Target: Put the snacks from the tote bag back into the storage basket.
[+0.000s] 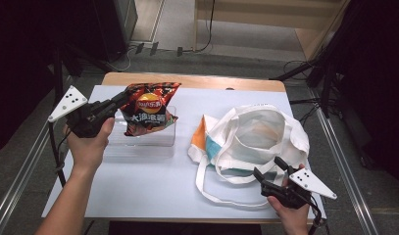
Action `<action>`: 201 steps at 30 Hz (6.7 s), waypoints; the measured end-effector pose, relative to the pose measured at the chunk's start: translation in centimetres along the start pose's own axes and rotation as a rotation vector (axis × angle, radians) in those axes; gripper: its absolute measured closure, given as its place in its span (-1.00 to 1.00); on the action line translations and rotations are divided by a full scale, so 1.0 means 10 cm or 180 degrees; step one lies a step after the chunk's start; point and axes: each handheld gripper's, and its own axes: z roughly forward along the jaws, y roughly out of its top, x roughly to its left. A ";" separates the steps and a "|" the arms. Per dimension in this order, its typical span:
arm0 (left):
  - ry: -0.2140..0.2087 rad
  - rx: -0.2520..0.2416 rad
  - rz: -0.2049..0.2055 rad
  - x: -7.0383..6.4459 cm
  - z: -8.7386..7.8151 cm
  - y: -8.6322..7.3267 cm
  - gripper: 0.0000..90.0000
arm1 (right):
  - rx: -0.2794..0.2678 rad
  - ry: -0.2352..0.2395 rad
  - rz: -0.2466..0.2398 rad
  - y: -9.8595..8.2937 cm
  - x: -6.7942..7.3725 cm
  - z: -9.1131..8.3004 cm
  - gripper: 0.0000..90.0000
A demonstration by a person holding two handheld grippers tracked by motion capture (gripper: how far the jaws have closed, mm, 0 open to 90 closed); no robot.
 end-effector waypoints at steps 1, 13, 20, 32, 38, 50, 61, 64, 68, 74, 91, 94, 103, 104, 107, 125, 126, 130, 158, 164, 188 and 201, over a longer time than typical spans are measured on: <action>0.0005 -0.0002 0.0006 0.01 -0.01 0.00 1.00 | -0.0003 -0.0006 -0.0010 0.00 0.00 0.00 -0.58; 0.0093 0.0120 -0.0071 0.19 -0.03 -0.15 1.00 | 0.0021 -0.0019 -0.0003 0.00 0.01 0.01 -0.57; 0.0037 0.0332 -0.0232 0.33 0.05 -0.44 1.00 | 0.0037 -0.0040 0.0000 0.00 0.00 0.00 -0.56; 0.0491 0.0272 -0.0788 0.29 -0.08 -0.77 -0.13 | 0.0068 -0.0053 -0.0002 -0.01 0.01 0.01 -0.56; 0.0825 0.0554 -0.0910 0.17 -0.05 -0.98 -0.09 | 0.0094 -0.0057 -0.0002 -0.01 0.01 0.02 -0.56; 0.0944 0.0838 -0.1075 0.18 0.19 -1.17 0.58 | 0.0160 -0.0084 0.0013 -0.04 0.00 0.02 -0.54; 0.1250 0.0825 -0.1080 0.22 0.16 -1.20 -0.17 | 0.0192 -0.0118 0.0032 -0.05 -0.01 0.03 -0.53; 0.1252 0.0895 -0.1088 0.20 0.20 -1.18 -0.36 | 0.0198 -0.0110 0.0040 -0.06 0.00 0.04 -0.53; 0.1201 0.0962 -0.1046 0.19 0.23 -1.15 -0.20 | 0.0214 -0.0100 0.0024 -0.07 0.00 0.05 -0.53; 0.1443 0.0954 -0.0970 0.27 0.20 -1.13 0.17 | 0.0222 -0.0118 0.0046 -0.07 0.00 0.04 -0.52; 0.1183 0.0738 -0.0819 -0.13 0.22 -1.00 -0.55 | 0.0215 -0.0136 0.0032 -0.07 -0.01 0.03 -0.52; 0.1236 0.0865 -0.0692 -0.24 0.34 -1.06 -0.50 | 0.0213 -0.0138 0.0032 -0.07 -0.01 0.02 -0.52; 0.1549 0.1034 -0.0613 -0.13 0.40 -1.13 -0.09 | 0.0225 -0.0150 0.0043 -0.08 -0.03 0.01 -0.52; 0.1509 0.1033 -0.0605 -0.11 0.39 -1.14 -0.02 | 0.0228 -0.0152 0.0042 -0.08 -0.03 0.01 -0.52; 0.1448 0.1039 -0.0596 -0.07 0.36 -1.14 0.23 | 0.0243 -0.0147 0.0042 -0.08 -0.01 0.02 -0.52; 0.1212 0.1031 -0.0404 0.07 0.20 -1.09 1.00 | 0.0235 -0.0148 0.0038 -0.08 0.00 0.03 -0.52; 0.1223 0.1024 -0.0420 0.08 0.18 -1.10 1.00 | 0.0234 -0.0149 0.0035 -0.08 0.00 0.03 -0.52; 0.1350 0.0999 -0.0522 0.17 0.11 -1.13 1.00 | 0.0230 -0.0156 0.0042 -0.08 -0.01 0.02 -0.52; 0.1255 0.0849 -0.0938 0.31 0.18 -1.02 0.45 | 0.0237 -0.0193 0.0047 -0.10 -0.01 0.01 -0.51; 0.1088 0.0691 -0.0643 0.15 0.02 -0.97 -0.22 | 0.0233 -0.0158 0.0027 -0.08 0.02 0.03 -0.51; 0.0544 0.0643 -0.0208 -0.25 -0.43 -1.22 -1.00 | 0.0223 -0.0212 0.0051 -0.10 -0.06 0.05 -0.51; 0.0410 0.0633 -0.0167 -0.35 -0.62 -1.32 -1.00 | 0.0188 -0.0292 0.0058 -0.10 -0.15 0.00 -0.51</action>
